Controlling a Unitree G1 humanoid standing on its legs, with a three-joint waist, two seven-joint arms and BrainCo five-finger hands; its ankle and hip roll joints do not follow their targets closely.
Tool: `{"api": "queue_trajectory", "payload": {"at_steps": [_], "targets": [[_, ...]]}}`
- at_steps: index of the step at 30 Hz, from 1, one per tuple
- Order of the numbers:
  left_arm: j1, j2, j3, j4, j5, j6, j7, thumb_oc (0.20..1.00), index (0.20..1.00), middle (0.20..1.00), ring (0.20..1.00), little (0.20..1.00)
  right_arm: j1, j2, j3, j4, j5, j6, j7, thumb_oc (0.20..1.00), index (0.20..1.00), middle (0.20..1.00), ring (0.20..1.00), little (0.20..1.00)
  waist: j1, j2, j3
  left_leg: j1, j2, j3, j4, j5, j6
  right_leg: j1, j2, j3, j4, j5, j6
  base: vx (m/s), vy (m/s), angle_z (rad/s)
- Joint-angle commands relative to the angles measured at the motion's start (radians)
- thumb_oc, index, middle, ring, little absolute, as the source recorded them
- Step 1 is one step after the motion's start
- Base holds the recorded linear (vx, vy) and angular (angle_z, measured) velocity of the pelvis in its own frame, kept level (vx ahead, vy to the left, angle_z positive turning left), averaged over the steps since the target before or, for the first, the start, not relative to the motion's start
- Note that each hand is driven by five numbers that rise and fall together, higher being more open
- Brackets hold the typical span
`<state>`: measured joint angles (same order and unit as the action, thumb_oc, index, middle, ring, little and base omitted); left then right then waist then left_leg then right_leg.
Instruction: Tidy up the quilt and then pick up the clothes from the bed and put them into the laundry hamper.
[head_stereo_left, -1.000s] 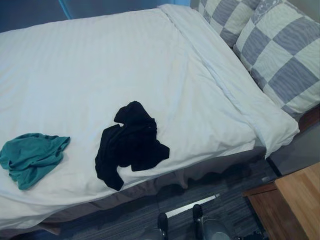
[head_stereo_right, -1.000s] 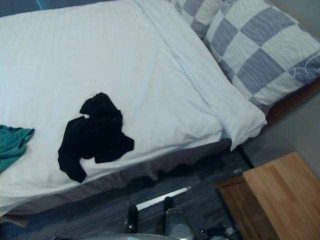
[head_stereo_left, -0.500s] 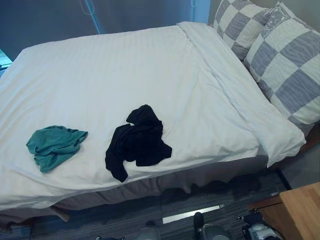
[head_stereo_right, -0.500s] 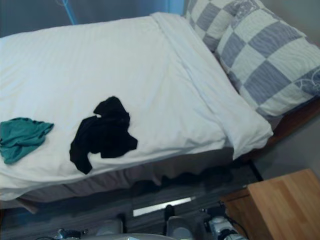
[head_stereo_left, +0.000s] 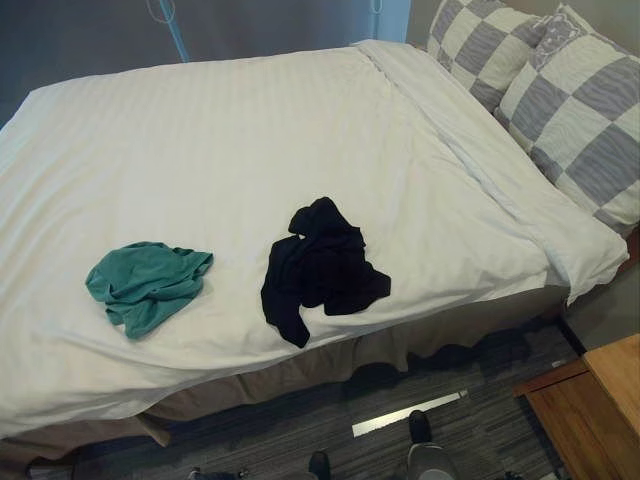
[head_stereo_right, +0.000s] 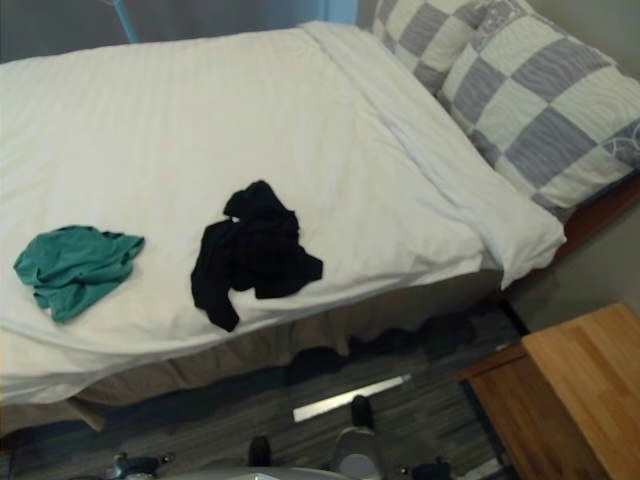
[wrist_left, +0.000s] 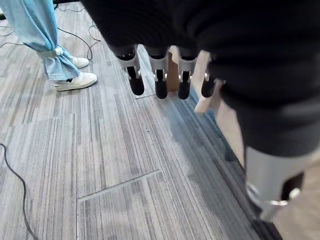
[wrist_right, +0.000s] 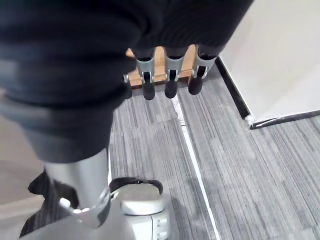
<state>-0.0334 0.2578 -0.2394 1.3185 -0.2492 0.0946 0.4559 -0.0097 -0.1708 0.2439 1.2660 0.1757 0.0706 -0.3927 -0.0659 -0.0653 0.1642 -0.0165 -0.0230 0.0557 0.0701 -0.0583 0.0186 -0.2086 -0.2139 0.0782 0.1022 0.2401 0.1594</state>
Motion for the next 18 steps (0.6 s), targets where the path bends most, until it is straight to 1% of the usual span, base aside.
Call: {"api": "queue_trajectory", "payload": {"at_steps": [1,2,3,4,6,8,11,15,17,18], "targets": [[-0.025,0.022,0.066,0.004,-0.153,-0.032,0.039,1.0,1.0,1.0,1.0,1.0,-0.048,-0.07,0.019,-0.048,0.067,-0.006,-0.005,1.0,1.0,1.0,1.0,1.0,0.01,0.017,0.065,-0.018,0.074,-0.055,0.008,0.012,0.002,0.045,0.026,-0.061,0.156,-0.172,-0.021,-0.01,0.042,-0.42],[-0.028,0.017,0.116,0.01,-0.232,-0.038,0.062,1.0,1.0,1.0,1.0,1.0,-0.045,-0.059,-0.007,-0.016,0.142,0.002,0.001,1.0,1.0,1.0,1.0,1.0,0.005,0.012,0.062,-0.006,0.06,-0.067,-0.016,0.012,0.005,0.046,0.07,-0.054,0.114,-0.193,-0.026,0.01,0.028,-0.24],[-0.029,0.015,0.128,0.012,-0.239,-0.043,0.07,1.0,1.0,1.0,1.0,1.0,-0.045,-0.056,-0.017,-0.007,0.168,0.005,-0.003,1.0,1.0,1.0,1.0,1.0,0.003,0.012,0.06,-0.005,0.056,-0.072,-0.024,0.014,0.006,0.049,0.082,-0.045,0.102,-0.198,-0.03,0.04,0.004,-0.08],[-0.03,0.009,0.148,0.014,-0.232,-0.052,0.105,1.0,1.0,1.0,1.0,1.0,-0.038,-0.048,-0.045,0.015,0.198,0.014,-0.007,1.0,1.0,1.0,1.0,1.0,-0.001,0.015,0.051,-0.004,0.042,-0.099,-0.044,0.02,0.01,0.056,0.104,-0.009,0.084,-0.202,-0.035,0.05,-0.023,0.19],[-0.026,0.006,0.159,0.013,-0.202,-0.045,0.13,1.0,1.0,1.0,1.0,1.0,-0.031,-0.045,-0.062,0.027,0.213,0.002,-0.021,1.0,1.0,1.0,1.0,1.0,0.002,0.017,0.042,-0.006,0.033,-0.113,-0.054,0.027,0.012,0.068,0.116,0.007,0.075,-0.209,-0.037,0.05,-0.039,0.45],[-0.011,0.009,0.158,0.015,-0.165,-0.028,0.122,1.0,1.0,1.0,1.0,1.0,-0.036,-0.05,-0.073,0.02,0.223,-0.003,-0.029,1.0,1.0,1.0,1.0,1.0,0.012,0.018,0.037,-0.015,0.031,-0.114,-0.049,0.031,0.012,0.075,0.112,-0.004,0.077,-0.213,-0.035,0.02,-0.036,0.52],[0.009,0.01,0.147,0.018,-0.135,-0.021,0.128,1.0,1.0,1.0,1.0,1.0,-0.045,-0.055,-0.079,0.007,0.209,0.011,-0.029,1.0,1.0,1.0,1.0,1.0,0.018,0.019,0.037,-0.018,0.034,-0.098,-0.031,0.024,0.013,0.084,0.109,-0.018,0.085,-0.225,-0.038,0.03,-0.047,0.1],[0.027,0.007,0.143,0.019,-0.101,-0.004,0.109,1.0,1.0,1.0,1.0,1.0,-0.033,-0.051,-0.061,0.0,0.188,0.007,-0.021,1.0,1.0,1.0,1.0,1.0,0.017,0.011,0.021,-0.008,0.053,-0.099,0.004,0.007,0.001,0.119,0.114,-0.003,0.061,-0.241,-0.051,0.08,-0.145,0.04],[0.034,-0.003,0.138,0.014,-0.095,-0.001,0.117,1.0,1.0,1.0,1.0,1.0,-0.033,-0.051,-0.045,-0.001,0.139,0.012,-0.018,1.0,1.0,1.0,1.0,1.0,0.014,0.003,0.016,-0.014,0.064,-0.102,0.055,-0.01,-0.009,0.129,0.117,0.004,0.059,-0.248,-0.063,0.07,-0.164,0.19],[0.037,-0.009,0.141,0.008,-0.095,-0.005,0.129,1.0,1.0,1.0,1.0,1.0,-0.037,-0.055,-0.029,-0.002,0.105,0.018,-0.017,1.0,1.0,1.0,1.0,1.0,0.012,-0.004,0.016,-0.026,0.071,-0.092,0.115,-0.035,-0.013,0.128,0.116,-0.002,0.069,-0.258,-0.074,0.03,-0.124,0.14]]}}
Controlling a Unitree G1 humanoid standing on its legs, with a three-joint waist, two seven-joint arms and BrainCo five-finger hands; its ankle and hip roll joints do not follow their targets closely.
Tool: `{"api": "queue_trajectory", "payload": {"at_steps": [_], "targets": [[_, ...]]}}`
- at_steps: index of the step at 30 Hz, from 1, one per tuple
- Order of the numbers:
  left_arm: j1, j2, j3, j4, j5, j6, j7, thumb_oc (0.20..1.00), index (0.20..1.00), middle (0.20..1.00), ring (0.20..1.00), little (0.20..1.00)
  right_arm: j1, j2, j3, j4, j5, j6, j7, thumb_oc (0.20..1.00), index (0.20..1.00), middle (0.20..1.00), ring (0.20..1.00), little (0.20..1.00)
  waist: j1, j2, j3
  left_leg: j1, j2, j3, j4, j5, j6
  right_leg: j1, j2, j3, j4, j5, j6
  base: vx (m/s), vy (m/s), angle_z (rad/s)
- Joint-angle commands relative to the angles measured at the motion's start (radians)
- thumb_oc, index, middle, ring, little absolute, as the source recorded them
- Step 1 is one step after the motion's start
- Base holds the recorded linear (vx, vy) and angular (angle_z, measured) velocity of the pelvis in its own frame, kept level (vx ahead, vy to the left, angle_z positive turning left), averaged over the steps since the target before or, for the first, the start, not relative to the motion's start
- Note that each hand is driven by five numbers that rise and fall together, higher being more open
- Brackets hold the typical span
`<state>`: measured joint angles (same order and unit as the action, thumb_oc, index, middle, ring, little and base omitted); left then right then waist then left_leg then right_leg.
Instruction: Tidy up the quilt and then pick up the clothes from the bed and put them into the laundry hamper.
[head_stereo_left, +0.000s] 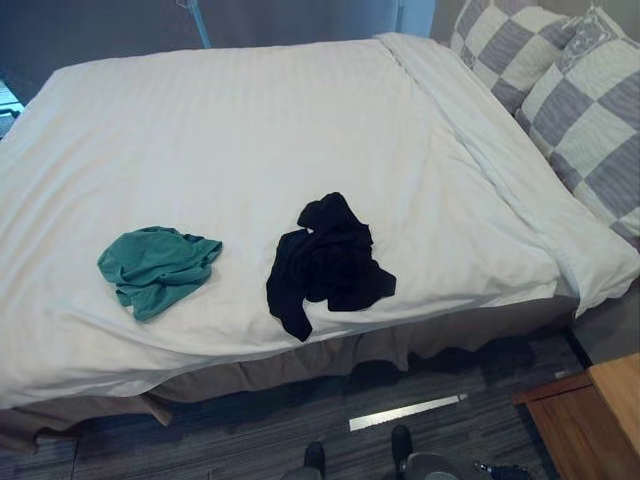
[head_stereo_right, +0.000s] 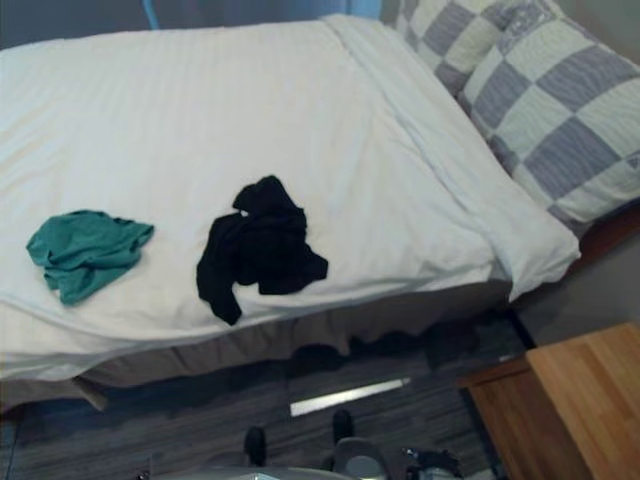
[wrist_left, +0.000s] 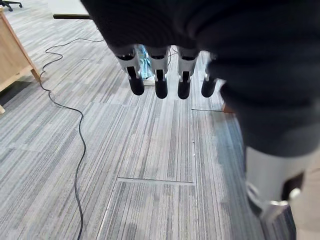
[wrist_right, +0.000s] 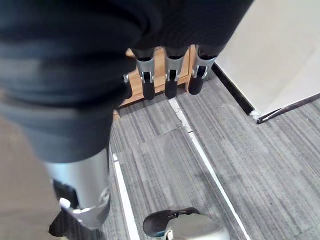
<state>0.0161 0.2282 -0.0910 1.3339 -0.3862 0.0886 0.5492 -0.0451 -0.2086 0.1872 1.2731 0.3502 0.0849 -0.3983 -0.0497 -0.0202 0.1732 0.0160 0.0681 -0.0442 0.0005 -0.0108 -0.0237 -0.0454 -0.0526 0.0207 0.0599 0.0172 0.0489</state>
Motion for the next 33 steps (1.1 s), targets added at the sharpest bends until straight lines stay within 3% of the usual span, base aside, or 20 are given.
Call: {"api": "queue_trajectory", "payload": {"at_steps": [1,3,5,6,7,10,14,16,20,24,25,27,28,29,30,31,33], "targets": [[-0.01,0.019,-0.01,-0.016,0.04,0.0,0.04,1.0,1.0,1.0,1.0,1.0,-0.004,-0.021,0.035,-0.012,-0.094,0.007,-0.01,1.0,1.0,1.0,1.0,1.0,-0.003,-0.056,0.011,-0.079,-0.02,0.012,0.252,-0.085,0.024,-0.035,-0.048,0.052,0.115,-0.037,0.028,-0.01,-0.127,0.17],[-0.014,0.02,-0.022,-0.037,0.103,-0.033,0.007,1.0,1.0,1.0,1.0,1.0,-0.015,-0.036,0.057,-0.031,-0.11,0.015,-0.025,1.0,1.0,1.0,1.0,1.0,0.011,-0.064,0.035,-0.166,-0.028,-0.023,0.398,-0.031,0.013,-0.038,-0.04,0.048,0.123,-0.033,0.007,-0.09,-0.065,0.21],[-0.017,0.019,-0.063,-0.06,0.125,-0.051,0.003,1.0,1.0,1.0,1.0,1.0,-0.031,-0.06,0.067,-0.046,-0.068,0.021,-0.037,1.0,1.0,1.0,1.0,1.0,0.024,-0.061,0.056,-0.221,-0.029,-0.049,0.435,-0.004,0.013,-0.039,-0.027,0.053,0.13,-0.03,-0.006,-0.1,0.018,0.16],[-0.015,0.018,-0.076,-0.065,0.078,-0.052,0.03,1.0,1.0,1.0,1.0,1.0,-0.036,-0.07,0.065,-0.051,-0.044,0.016,-0.04,1.0,1.0,1.0,1.0,1.0,0.024,-0.057,0.06,-0.22,-0.022,-0.052,0.413,0.005,0.01,-0.036,-0.021,0.056,0.129,-0.032,-0.008,-0.02,0.313,-0.04],[-0.005,0.025,-0.045,-0.054,-0.072,-0.04,0.057,1.0,1.0,1.0,1.0,1.0,-0.057,-0.081,0.026,-0.043,0.056,-0.008,-0.048,1.0,1.0,1.0,1.0,1.0,0.001,-0.039,0.053,-0.149,0.025,-0.047,0.269,0.02,0.0,-0.037,-0.008,0.085,0.12,-0.037,-0.001,0.0,0.324,-0.06],[-0.006,0.017,0.007,-0.028,-0.174,-0.038,0.073,1.0,1.0,1.0,1.0,1.0,-0.052,-0.078,-0.028,-0.024,0.19,-0.029,-0.053,1.0,1.0,1.0,1.0,1.0,-0.011,-0.029,0.039,-0.104,0.031,-0.033,0.187,-0.008,-0.001,-0.041,-0.017,0.094,0.113,-0.032,0.009,0.04,0.265,-0.34],[-0.003,0.015,0.085,-0.007,-0.312,-0.15,0.131,1.0,1.0,1.0,1.0,1.0,-0.026,-0.059,-0.17,0.006,0.409,-0.088,-0.033,1.0,1.0,1.0,1.0,1.0,-0.021,-0.011,0.029,-0.078,0.021,-0.029,0.109,0.004,-0.01,-0.052,-0.043,0.103,0.097,-0.004,0.041,0.03,0.215,-0.03],[0.004,0.053,0.16,-0.057,-0.261,-0.258,0.218,1.0,1.0,1.0,1.0,1.0,-0.015,-0.058,-0.243,-0.032,0.467,-0.167,-0.059,1.0,1.0,1.0,1.0,1.0,-0.014,-0.006,0.027,-0.064,0.017,-0.033,0.059,0.013,-0.009,-0.058,-0.071,0.099,0.076,0.015,0.068,0.0,0.15,0.01],[0.028,0.159,0.284,-0.264,-0.189,-0.294,0.316,1.0,1.0,1.0,1.0,1.0,0.027,-0.118,-0.344,-0.267,0.488,-0.234,-0.198,1.0,1.0,1.0,1.0,1.0,0.0,-0.012,0.024,-0.064,0.001,-0.046,0.004,0.025,-0.003,-0.066,-0.086,0.085,0.049,0.028,0.08,-0.01,0.053,0.0],[0.041,0.284,0.387,-0.407,-0.1,-0.307,0.356,1.0,1.0,1.0,1.0,1.0,0.051,-0.244,-0.485,-0.447,0.383,-0.24,-0.28,1.0,1.0,1.0,1.0,1.0,0.0,-0.026,0.014,-0.051,-0.005,-0.04,-0.018,0.02,0.003,-0.063,-0.097,0.077,0.027,0.046,0.096,0.04,0.017,-0.03],[0.058,0.308,0.415,-0.427,-0.034,-0.384,0.374,1.0,1.0,1.0,1.0,1.0,0.059,-0.307,-0.53,-0.541,0.317,-0.228,-0.298,1.0,1.0,1.0,1.0,1.0,0.007,-0.036,0.011,-0.048,0.001,-0.037,-0.03,0.018,0.008,-0.061,-0.105,0.06,0.019,0.05,0.102,0.02,-0.045,-0.08],[0.046,0.341,0.456,-0.458,0.076,-0.439,0.399,1.0,1.0,1.0,1.0,1.0,0.053,-0.36,-0.542,-0.636,0.231,-0.246,-0.298,1.0,1.0,1.0,1.0,1.0,0.004,-0.045,0.008,-0.044,0.009,-0.026,-0.036,0.019,0.004,-0.059,-0.108,0.046,0.015,0.052,0.107,0.01,-0.03,-0.07],[0.042,0.346,0.456,-0.465,0.087,-0.437,0.408,1.0,1.0,1.0,1.0,1.0,0.052,-0.366,-0.542,-0.653,0.23,-0.24,-0.3,1.0,1.0,1.0,1.0,1.0,0.003,-0.046,0.009,-0.041,0.01,-0.024,-0.037,0.019,0.004,-0.057,-0.109,0.045,0.014,0.052,0.107,0.0,0.008,-0.09],[0.016,0.381,0.441,-0.537,0.172,-0.424,0.484,1.0,1.0,1.0,1.0,1.0,0.036,-0.413,-0.55,-0.78,0.151,-0.213,-0.291,1.0,1.0,1.0,1.0,1.0,-0.002,-0.052,0.006,-0.043,0.013,-0.013,-0.037,0.026,0.001,-0.059,-0.109,0.042,0.009,0.059,0.104,0.01,0.023,-0.11],[0.005,0.397,0.427,-0.612,0.219,-0.374,0.525,1.0,1.0,1.0,1.0,1.0,0.027,-0.432,-0.559,-0.872,0.09,-0.172,-0.287,1.0,1.0,1.0,1.0,1.0,-0.004,-0.052,0.0,-0.045,0.012,-0.012,-0.036,0.025,0.0,-0.059,-0.108,0.047,0.007,0.057,0.102,0.04,0.044,-0.2],[-0.007,0.445,0.41,-0.746,0.295,-0.275,0.57,1.0,1.0,1.0,1.0,1.0,0.007,-0.479,-0.556,-1.017,-0.006,-0.108,-0.254,1.0,1.0,1.0,1.0,1.0,-0.006,-0.051,-0.009,-0.044,0.01,-0.014,-0.04,0.024,0.0,-0.057,-0.105,0.055,-0.001,0.053,0.099,0.06,0.043,-0.19],[-0.011,0.483,0.411,-0.838,0.333,-0.196,0.581,1.0,1.0,1.0,1.0,1.0,-0.008,-0.514,-0.547,-1.107,-0.067,-0.077,-0.212,1.0,1.0,1.0,1.0,1.0,-0.004,-0.05,-0.014,-0.042,0.007,-0.017,-0.043,0.024,-0.001,-0.053,-0.105,0.059,-0.011,0.052,0.097,0.06,0.035,-0.15]]}}
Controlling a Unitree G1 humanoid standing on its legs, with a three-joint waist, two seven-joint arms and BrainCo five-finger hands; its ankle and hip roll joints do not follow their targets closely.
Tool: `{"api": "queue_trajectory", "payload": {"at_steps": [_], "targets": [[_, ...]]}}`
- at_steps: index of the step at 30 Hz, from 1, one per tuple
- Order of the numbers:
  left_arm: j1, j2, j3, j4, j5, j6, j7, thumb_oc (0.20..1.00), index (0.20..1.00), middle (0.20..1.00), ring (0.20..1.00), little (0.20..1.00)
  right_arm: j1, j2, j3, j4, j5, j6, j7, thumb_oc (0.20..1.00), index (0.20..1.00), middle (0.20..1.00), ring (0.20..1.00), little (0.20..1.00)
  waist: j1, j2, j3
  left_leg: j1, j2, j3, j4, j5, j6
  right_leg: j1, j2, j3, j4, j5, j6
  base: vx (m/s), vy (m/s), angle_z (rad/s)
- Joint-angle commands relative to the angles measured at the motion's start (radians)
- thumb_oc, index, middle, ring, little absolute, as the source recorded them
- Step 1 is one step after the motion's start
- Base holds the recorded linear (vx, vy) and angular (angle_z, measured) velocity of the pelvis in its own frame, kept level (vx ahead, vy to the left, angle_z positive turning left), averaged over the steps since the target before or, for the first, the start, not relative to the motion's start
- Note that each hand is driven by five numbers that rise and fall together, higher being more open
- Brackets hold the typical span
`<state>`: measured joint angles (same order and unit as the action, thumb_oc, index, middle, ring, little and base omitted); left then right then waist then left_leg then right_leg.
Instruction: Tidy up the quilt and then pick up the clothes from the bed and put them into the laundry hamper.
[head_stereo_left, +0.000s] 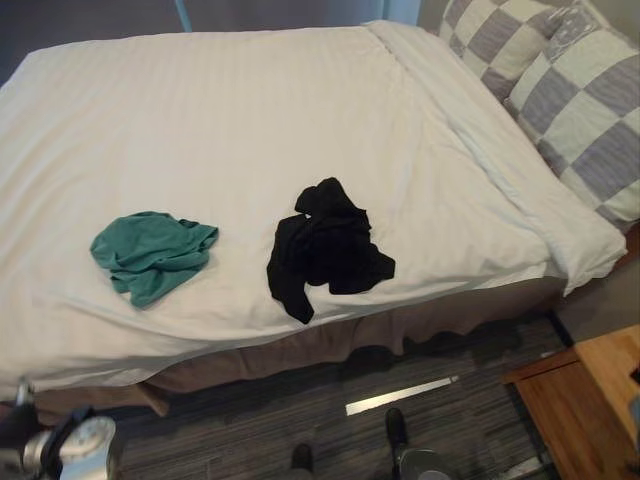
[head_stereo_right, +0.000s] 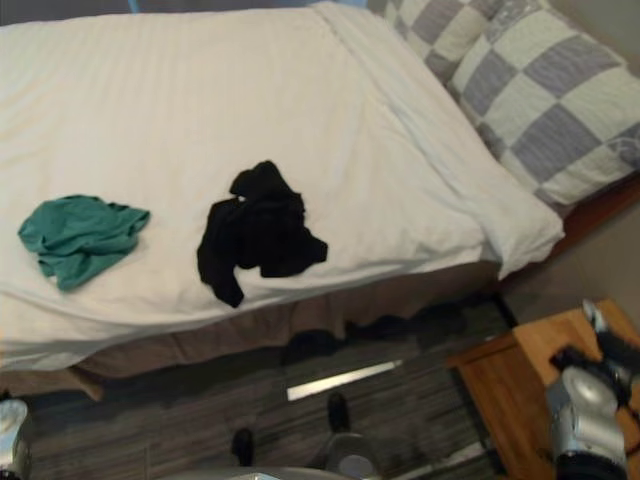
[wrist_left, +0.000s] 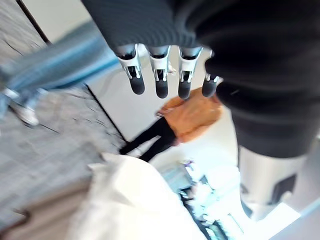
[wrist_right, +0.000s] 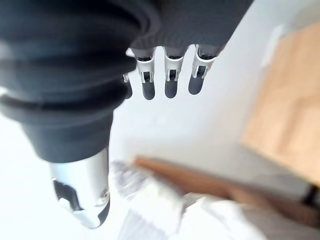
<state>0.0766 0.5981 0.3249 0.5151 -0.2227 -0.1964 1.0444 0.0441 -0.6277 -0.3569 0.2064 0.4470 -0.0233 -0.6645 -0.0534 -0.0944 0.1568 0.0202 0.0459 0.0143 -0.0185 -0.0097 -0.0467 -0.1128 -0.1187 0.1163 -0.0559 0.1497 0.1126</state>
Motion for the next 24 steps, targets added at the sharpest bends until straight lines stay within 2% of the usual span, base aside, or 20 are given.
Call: {"api": "queue_trajectory", "payload": {"at_steps": [1,2,3,6,8,9,11,12,15,16,17,18,19,21,24], "targets": [[-0.077,0.145,-0.002,-0.072,0.186,0.157,0.085,1.0,1.0,1.0,1.0,1.0,-0.117,-0.125,0.01,-0.093,-0.204,0.056,0.084,1.0,1.0,1.0,1.0,1.0,0.005,0.026,0.0,-0.046,0.027,-0.079,-0.026,0.023,0.02,0.017,-0.039,-0.035,0.099,-0.081,0.033,0.07,0.04,-0.1],[-0.079,0.17,0.009,-0.108,0.205,0.212,0.081,1.0,1.0,1.0,1.0,1.0,-0.144,-0.155,0.033,-0.13,-0.261,0.08,0.125,1.0,1.0,1.0,1.0,1.0,0.01,0.028,-0.001,-0.045,0.025,-0.084,-0.029,0.023,0.019,0.021,-0.038,-0.033,0.092,-0.082,0.032,0.13,0.072,-0.08],[-0.099,0.233,0.012,-0.11,0.257,0.262,0.084,1.0,1.0,1.0,1.0,1.0,-0.238,-0.22,0.113,-0.168,-0.33,0.121,0.2,1.0,1.0,1.0,1.0,1.0,0.025,0.031,-0.002,-0.039,0.022,-0.094,-0.033,0.017,0.015,0.031,-0.038,-0.029,0.082,-0.091,0.029,0.08,0.065,-0.09],[-0.149,0.307,-0.002,-0.073,0.291,0.285,0.071,1.0,1.0,1.0,1.0,1.0,-0.385,-0.269,0.237,-0.155,-0.375,0.159,0.244,1.0,1.0,1.0,1.0,1.0,0.031,0.032,0.012,-0.046,0.026,-0.094,-0.023,0.026,0.007,0.027,-0.038,-0.024,0.082,-0.083,0.025,0.07,0.058,-0.04],[-0.26,0.43,-0.079,-0.006,0.314,0.351,0.019,1.0,1.0,1.0,1.0,1.0,-0.58,-0.325,0.414,-0.117,-0.399,0.204,0.31,1.0,1.0,1.0,1.0,1.0,0.039,0.036,0.029,-0.058,0.038,-0.08,-0.008,0.02,-0.002,0.019,-0.047,-0.03,0.086,-0.093,0.026,0.03,0.072,0.12],[-0.277,0.439,-0.089,0.005,0.31,0.355,0.016,1.0,1.0,1.0,1.0,1.0,-0.605,-0.329,0.432,-0.106,-0.4,0.209,0.313,1.0,1.0,1.0,1.0,1.0,0.038,0.037,0.033,-0.062,0.038,-0.079,-0.005,0.02,-0.002,0.015,-0.048,-0.029,0.087,-0.093,0.026,-0.08,0.072,0.01],[-0.436,0.521,-0.203,0.095,0.28,0.408,0.002,1.0,1.0,1.0,1.0,1.0,-0.795,-0.347,0.589,-0.031,-0.385,0.232,0.331,1.0,1.0,1.0,1.0,1.0,0.043,0.045,0.07,-0.109,0.041,-0.071,0.017,0.024,-0.008,-0.023,-0.054,-0.028,0.096,-0.089,0.027,-0.25,0.094,0.09],[-0.583,0.568,-0.311,0.187,0.222,0.423,0.01,1.0,1.0,1.0,1.0,1.0,-0.953,-0.344,0.717,0.051,-0.368,0.232,0.319,1.0,1.0,1.0,1.0,1.0,0.05,0.053,0.113,-0.159,0.037,-0.064,0.038,0.028,-0.009,-0.063,-0.06,-0.026,0.1,-0.076,0.03,-0.36,0.099,0.17],[-0.721,0.596,-0.423,0.281,0.167,0.434,0.033,1.0,1.0,1.0,1.0,1.0,-1.09,-0.324,0.838,0.121,-0.349,0.241,0.309,1.0,1.0,1.0,1.0,1.0,0.058,0.058,0.154,-0.206,0.034,-0.057,0.061,0.03,-0.008,-0.1,-0.066,-0.021,0.104,-0.061,0.033,-0.2,0.07,0.15],[-0.783,0.605,-0.472,0.336,0.126,0.452,0.034,1.0,1.0,1.0,1.0,1.0,-1.151,-0.303,0.899,0.143,-0.346,0.262,0.316,1.0,1.0,1.0,1.0,1.0,0.062,0.058,0.174,-0.231,0.029,-0.058,0.081,0.028,-0.005,-0.12,-0.07,-0.016,0.112,-0.055,0.034,-0.11,0.081,0.23],[-0.795,0.606,-0.482,0.347,0.119,0.449,0.035,1.0,1.0,1.0,1.0,1.0,-1.159,-0.301,0.906,0.148,-0.345,0.263,0.315,1.0,1.0,1.0,1.0,1.0,0.064,0.058,0.176,-0.235,0.028,-0.059,0.084,0.027,-0.005,-0.124,-0.071,-0.016,0.114,-0.055,0.034,-0.08,0.113,0.07],[-0.831,0.61,-0.51,0.404,0.104,0.432,0.027,1.0,1.0,1.0,1.0,1.0,-1.206,-0.282,0.964,0.172,-0.34,0.27,0.319,1.0,1.0,1.0,1.0,1.0,0.068,0.058,0.189,-0.254,0.024,-0.064,0.1,0.025,-0.002,-0.139,-0.076,-0.012,0.122,-0.051,0.036,-0.04,0.139,-0.03],[-0.884,0.616,-0.558,0.462,0.108,0.44,-0.002,1.0,1.0,1.0,1.0,1.0,-1.256,-0.256,1.021,0.191,-0.34,0.289,0.322,1.0,1.0,1.0,1.0,1.0,0.068,0.059,0.2,-0.271,0.019,-0.064,0.12,0.02,0.0,-0.151,-0.079,-0.008,0.133,-0.052,0.035,-0.03,0.147,-0.09],[-0.929,0.612,-0.598,0.498,0.119,0.448,-0.022,1.0,1.0,1.0,1.0,1.0,-1.288,-0.237,1.055,0.209,-0.339,0.297,0.329,1.0,1.0,1.0,1.0,1.0,0.068,0.059,0.207,-0.288,0.017,-0.067,0.136,0.017,0.001,-0.166,-0.081,-0.005,0.145,-0.052,0.035,-0.01,0.123,-0.07],[-1.048,0.604,-0.715,0.576,0.159,0.465,-0.086,1.0,1.0,1.0,1.0,1.0,-1.346,-0.215,1.115,0.25,-0.332,0.286,0.333,1.0,1.0,1.0,1.0,1.0,0.063,0.063,0.228,-0.334,0.012,-0.07,0.175,0.011,0.003,-0.203,-0.081,0.004,0.176,-0.055,0.032,-0.02,0.149,0.05]]}}
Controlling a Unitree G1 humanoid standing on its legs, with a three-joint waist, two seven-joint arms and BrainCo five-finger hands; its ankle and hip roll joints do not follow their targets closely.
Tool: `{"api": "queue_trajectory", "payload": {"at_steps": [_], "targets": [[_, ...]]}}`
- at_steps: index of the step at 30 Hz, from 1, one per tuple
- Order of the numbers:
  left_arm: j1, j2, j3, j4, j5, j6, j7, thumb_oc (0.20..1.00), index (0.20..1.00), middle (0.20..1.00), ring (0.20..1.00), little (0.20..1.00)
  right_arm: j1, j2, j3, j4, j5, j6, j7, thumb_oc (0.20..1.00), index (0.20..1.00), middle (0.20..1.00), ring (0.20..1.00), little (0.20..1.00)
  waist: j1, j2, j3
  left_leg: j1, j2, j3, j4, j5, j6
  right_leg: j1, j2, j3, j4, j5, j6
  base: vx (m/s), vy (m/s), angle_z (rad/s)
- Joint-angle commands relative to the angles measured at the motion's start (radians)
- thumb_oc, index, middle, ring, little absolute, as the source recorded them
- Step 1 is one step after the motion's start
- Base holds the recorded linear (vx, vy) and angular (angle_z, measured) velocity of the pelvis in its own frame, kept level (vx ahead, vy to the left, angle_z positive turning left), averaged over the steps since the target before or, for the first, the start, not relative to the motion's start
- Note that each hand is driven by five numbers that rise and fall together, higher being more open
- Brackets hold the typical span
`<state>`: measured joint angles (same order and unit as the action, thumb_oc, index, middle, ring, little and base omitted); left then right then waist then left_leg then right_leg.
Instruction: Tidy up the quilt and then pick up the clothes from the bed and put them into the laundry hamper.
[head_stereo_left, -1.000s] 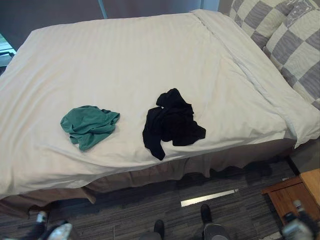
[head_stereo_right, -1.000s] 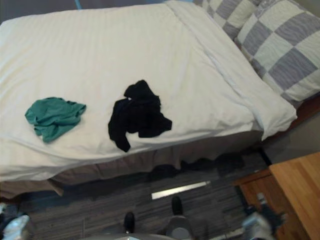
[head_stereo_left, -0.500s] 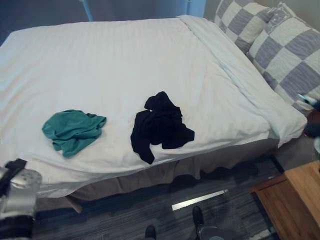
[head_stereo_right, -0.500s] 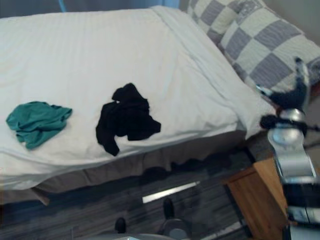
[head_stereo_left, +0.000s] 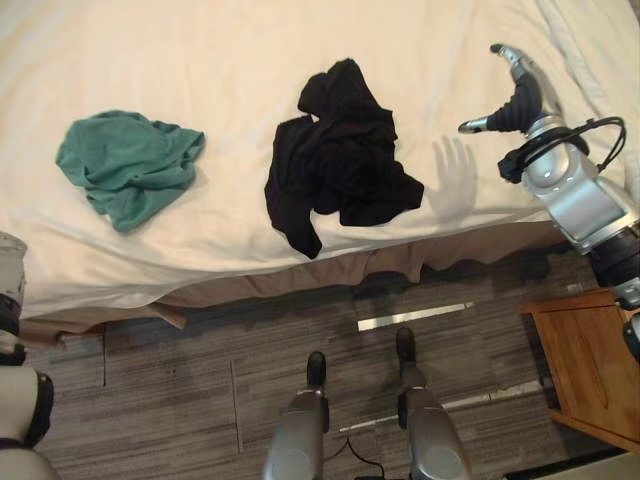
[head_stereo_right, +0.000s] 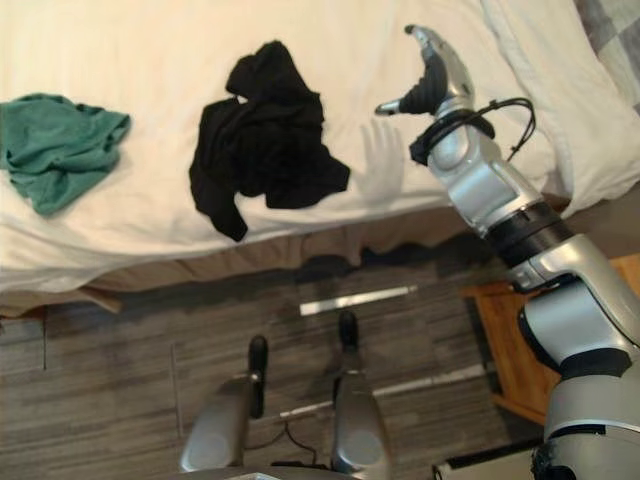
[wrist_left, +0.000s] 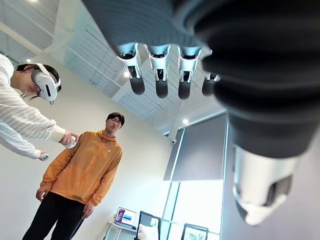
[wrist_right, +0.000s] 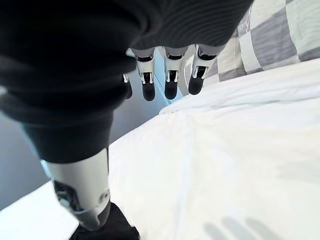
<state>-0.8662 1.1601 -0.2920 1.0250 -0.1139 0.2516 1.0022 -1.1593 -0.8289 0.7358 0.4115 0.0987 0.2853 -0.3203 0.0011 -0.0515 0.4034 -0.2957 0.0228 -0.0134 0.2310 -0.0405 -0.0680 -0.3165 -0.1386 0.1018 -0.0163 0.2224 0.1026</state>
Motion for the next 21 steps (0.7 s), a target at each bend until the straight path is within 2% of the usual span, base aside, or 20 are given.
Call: {"api": "queue_trajectory", "payload": {"at_steps": [1,7,12,15,21], "targets": [[-0.135,0.033,-0.127,0.081,0.071,0.03,-0.068,1.0,1.0,1.0,1.0,1.0,-0.159,-0.01,0.034,0.051,0.014,-0.024,-0.006,1.0,1.0,1.0,1.0,1.0,0.007,0.022,-0.012,-0.032,0.033,-0.044,-0.065,0.042,0.024,-0.012,-0.06,0.021,0.147,-0.128,0.041,-0.03,0.131,0.08],[-0.268,-0.037,-0.258,0.092,0.057,-0.032,-0.108,1.0,1.0,1.0,1.0,1.0,-0.237,0.014,0.104,0.035,0.014,-0.036,-0.015,1.0,1.0,1.0,1.0,1.0,-0.024,0.034,0.044,-0.138,0.029,-0.038,-0.008,0.053,0.025,-0.119,-0.043,0.047,0.207,-0.12,0.03,-0.03,0.186,0.05],[-0.354,-0.105,-0.292,0.124,-0.029,-0.032,-0.128,1.0,1.0,1.0,1.0,1.0,-0.238,0.033,0.103,0.015,0.0,-0.029,-0.022,1.0,1.0,1.0,1.0,1.0,-0.054,0.038,0.091,-0.236,0.025,-0.032,0.033,0.063,0.027,-0.229,-0.027,0.052,0.253,-0.103,0.026,-0.01,0.106,0.12],[-0.385,-0.118,-0.304,0.163,-0.06,-0.042,-0.151,1.0,1.0,1.0,1.0,1.0,-0.234,0.053,0.122,0.022,-0.004,-0.028,-0.039,1.0,1.0,1.0,1.0,1.0,-0.064,0.034,0.114,-0.269,0.024,-0.03,0.043,0.066,0.026,-0.269,-0.021,0.052,0.261,-0.093,0.024,-0.04,0.062,0.0],[-0.452,-0.158,-0.357,0.168,-0.022,-0.091,-0.143,1.0,1.0,1.0,1.0,1.0,-0.237,0.068,0.151,0.008,-0.007,-0.057,-0.061,1.0,1.0,1.0,1.0,1.0,-0.095,0.042,0.117,-0.355,0.022,-0.017,0.047,0.079,0.025,-0.367,0.002,0.063,0.285,-0.087,0.016,0.0,0.068,-0.07]]}}
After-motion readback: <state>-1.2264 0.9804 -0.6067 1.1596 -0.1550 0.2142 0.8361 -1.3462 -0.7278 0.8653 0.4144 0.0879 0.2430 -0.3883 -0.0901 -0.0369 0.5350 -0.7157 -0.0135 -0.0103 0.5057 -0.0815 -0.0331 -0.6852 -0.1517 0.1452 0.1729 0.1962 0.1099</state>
